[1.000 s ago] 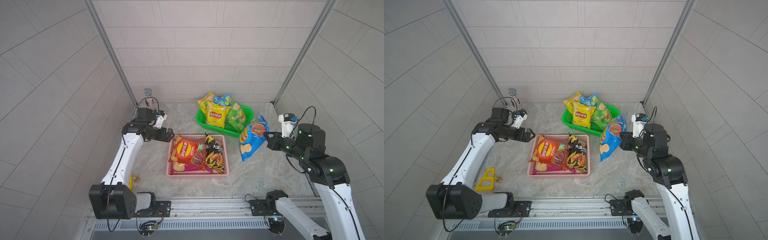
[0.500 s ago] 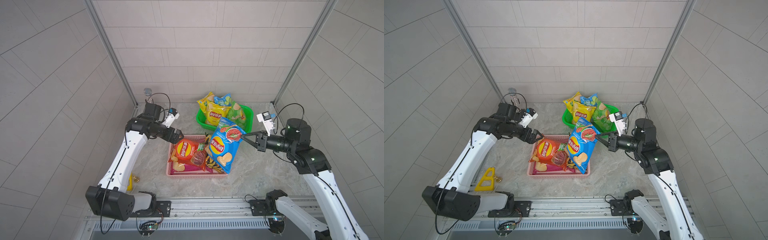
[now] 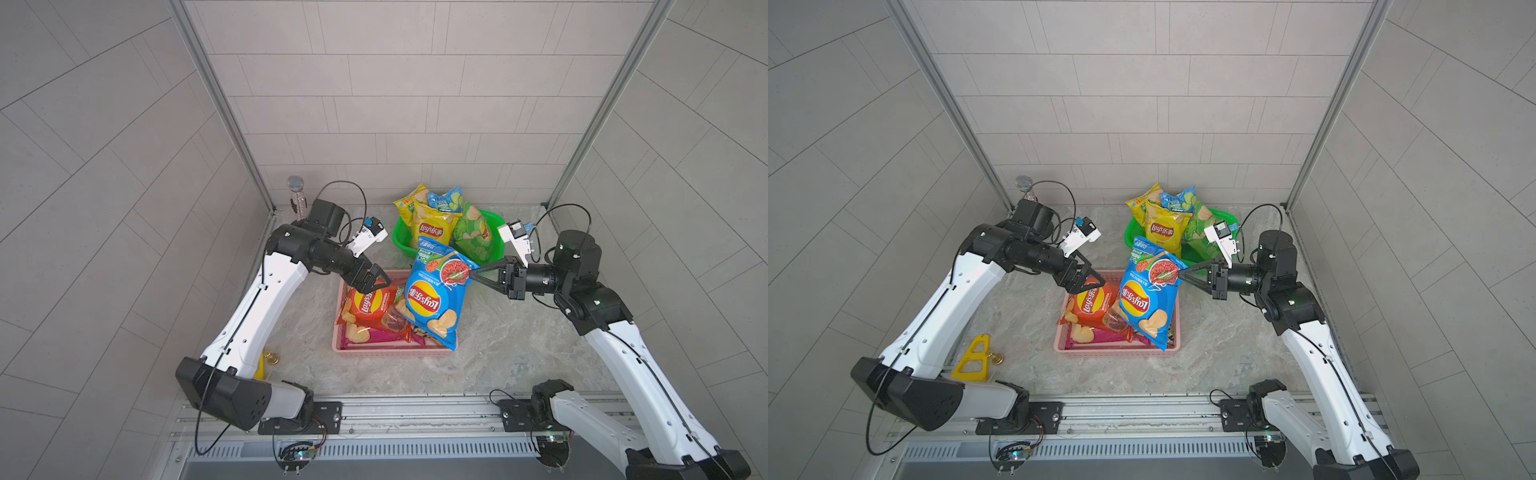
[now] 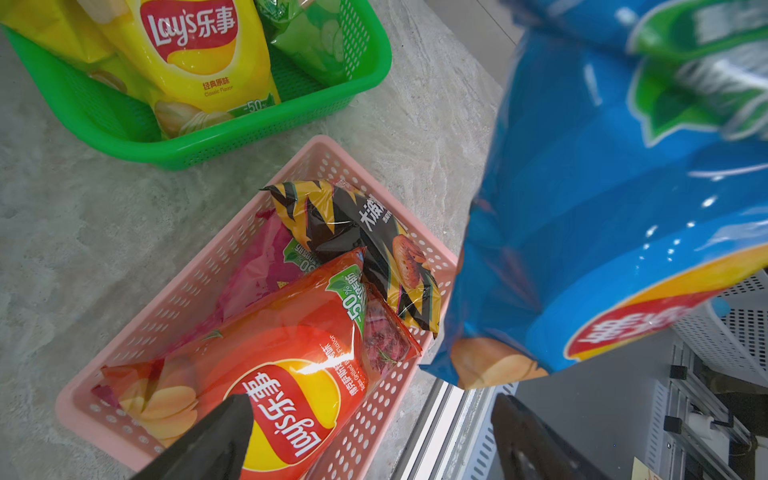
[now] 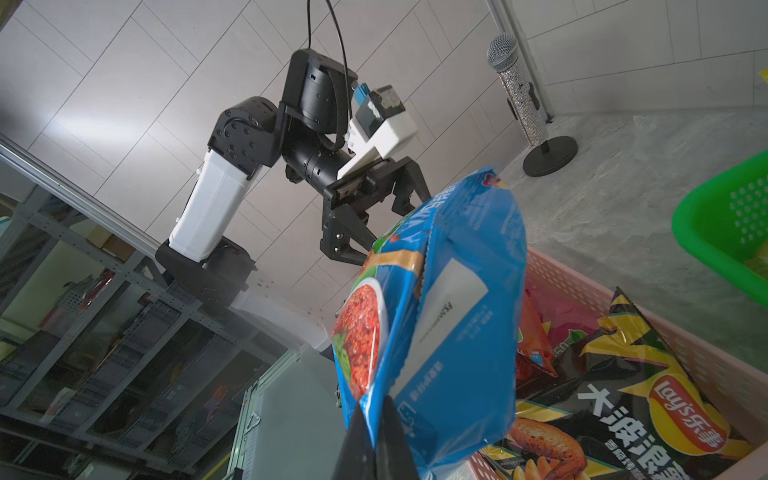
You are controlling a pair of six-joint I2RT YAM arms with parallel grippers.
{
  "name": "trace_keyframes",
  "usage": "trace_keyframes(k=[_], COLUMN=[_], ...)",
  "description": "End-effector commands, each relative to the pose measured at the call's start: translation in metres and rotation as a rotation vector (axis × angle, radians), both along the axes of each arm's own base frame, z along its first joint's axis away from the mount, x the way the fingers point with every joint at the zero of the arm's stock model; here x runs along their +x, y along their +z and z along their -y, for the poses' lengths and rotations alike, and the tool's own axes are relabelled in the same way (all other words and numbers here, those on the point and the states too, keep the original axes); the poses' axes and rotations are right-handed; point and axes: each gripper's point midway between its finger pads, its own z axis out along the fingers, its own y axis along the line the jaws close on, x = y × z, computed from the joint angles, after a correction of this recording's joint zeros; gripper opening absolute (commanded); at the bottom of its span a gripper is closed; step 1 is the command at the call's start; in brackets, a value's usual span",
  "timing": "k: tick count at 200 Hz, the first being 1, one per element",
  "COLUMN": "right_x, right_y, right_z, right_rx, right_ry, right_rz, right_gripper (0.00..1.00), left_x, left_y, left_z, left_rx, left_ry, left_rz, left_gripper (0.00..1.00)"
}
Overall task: Put the potato chips into the basket
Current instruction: Adjust the potato chip in the basket.
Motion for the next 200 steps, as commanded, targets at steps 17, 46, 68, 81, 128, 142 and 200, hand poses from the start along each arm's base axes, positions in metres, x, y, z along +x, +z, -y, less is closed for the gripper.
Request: trace_keyframes(k=[17, 46, 68, 81, 128, 142, 200], right_x=[0.006, 0.018, 0.027, 0.026, 0.024, 0.022, 0.021], right_y=[-0.006, -0.032, -0.042, -0.044, -0.050, -0.047, -0.027], right_z=[-0.002, -0.002, 0.002, 0.003, 0.004, 0.003, 0.015], right_rx=[0.005, -0.006, -0.003, -0.004, -0.001, 0.012, 0.040], right_ry=[0.038, 0.028, 0.027, 0.024, 0.029, 0.058, 0.016], right_rz=[0.026, -0.064, -0.101, -0.101, -0.152, -0.162, -0.163], right_gripper=[0.00, 0.00, 0.00, 0.00, 0.00, 0.00, 0.00], left_x=[-0.010, 0.000, 0.014, 0.020, 0.027, 0.028, 0.034], left_y=[-0.010, -0.025, -0.039, -0.046, -0.075, -0.085, -0.115], left_z=[0.008, 0.003, -0.008, -0.014, -0.030, -0.034, -0.046], left_rx=[0.003, 0.057, 0.129, 0.171, 0.278, 0.306, 0.383], left_ry=[-0.046, -0.002, 0.071, 0.105, 0.170, 0.180, 0.229], left_rz=[-0.052, -0.023, 0.013, 0.018, -0.027, -0.039, -0.050], left_gripper=[0.96, 0.95, 0.94, 0.94, 0.94, 0.94, 0.93])
